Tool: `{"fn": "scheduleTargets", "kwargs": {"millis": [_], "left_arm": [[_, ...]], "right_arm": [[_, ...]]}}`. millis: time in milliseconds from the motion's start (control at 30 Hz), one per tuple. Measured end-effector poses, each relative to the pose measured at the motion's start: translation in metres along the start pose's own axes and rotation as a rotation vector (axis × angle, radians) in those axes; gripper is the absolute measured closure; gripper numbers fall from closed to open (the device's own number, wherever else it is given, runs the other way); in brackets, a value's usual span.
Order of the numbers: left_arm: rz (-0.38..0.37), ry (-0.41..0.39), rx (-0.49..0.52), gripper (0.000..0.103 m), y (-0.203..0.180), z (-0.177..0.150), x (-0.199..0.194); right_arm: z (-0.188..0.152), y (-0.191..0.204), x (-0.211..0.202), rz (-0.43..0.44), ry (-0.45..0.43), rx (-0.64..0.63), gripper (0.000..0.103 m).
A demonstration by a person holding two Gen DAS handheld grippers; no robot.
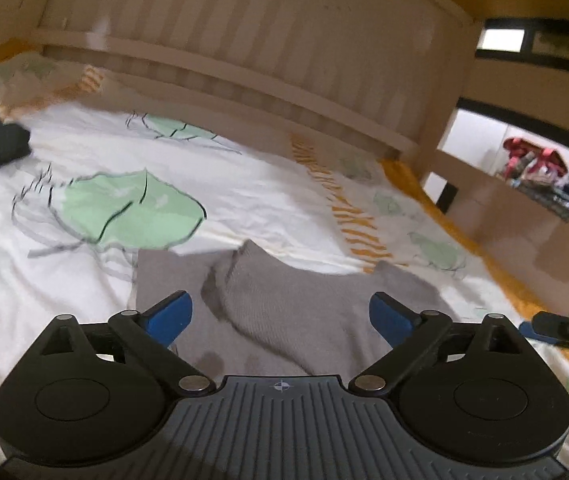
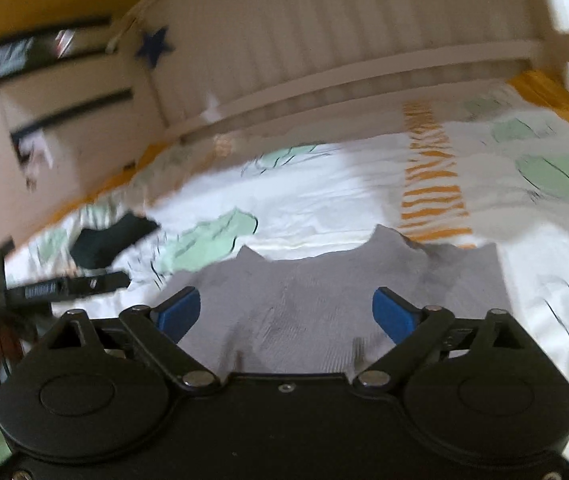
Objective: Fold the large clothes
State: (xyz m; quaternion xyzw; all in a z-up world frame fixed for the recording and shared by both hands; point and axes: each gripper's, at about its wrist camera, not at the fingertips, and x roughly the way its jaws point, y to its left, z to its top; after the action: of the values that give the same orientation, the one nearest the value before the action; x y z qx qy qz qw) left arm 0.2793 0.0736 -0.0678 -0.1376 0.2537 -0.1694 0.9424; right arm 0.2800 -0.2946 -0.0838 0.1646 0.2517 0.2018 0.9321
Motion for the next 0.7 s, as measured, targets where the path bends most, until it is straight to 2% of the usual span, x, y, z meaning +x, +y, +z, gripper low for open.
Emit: {"fn": "scheduleTargets", "kwargs": {"millis": [200,433,533,600,700], "left_arm": [[0.008,0.054,-0.096,0.007,0.002,-0.032,-0.044],[0.053,0.145,-0.184,0.007,0.018,-0.064,-0.080],[0.047,0.169,-0.210,0.007,0.023,-0.072,-0.092],[0.046,0.186,-0.224,0.007,0.025,-0.077,-0.096],[0.033,0.253,-0.261,0.007,0.029,-0.086,-0.099]], "right_arm": [[-0.026,-0.005,-0.051,-0.038,0.029,0.152,0.005],[-0.064,-0.018,-0.086,-0.133,0.127,0.297,0.003],[-0.078,-0.027,-0.097,-0.165,0.174,0.390,0.003],[-0.086,-0.034,-0.106,-0.160,0.198,0.447,0.003],[-0.097,-0.038,-0.118,-0.135,0.213,0.479,0.003]]}}
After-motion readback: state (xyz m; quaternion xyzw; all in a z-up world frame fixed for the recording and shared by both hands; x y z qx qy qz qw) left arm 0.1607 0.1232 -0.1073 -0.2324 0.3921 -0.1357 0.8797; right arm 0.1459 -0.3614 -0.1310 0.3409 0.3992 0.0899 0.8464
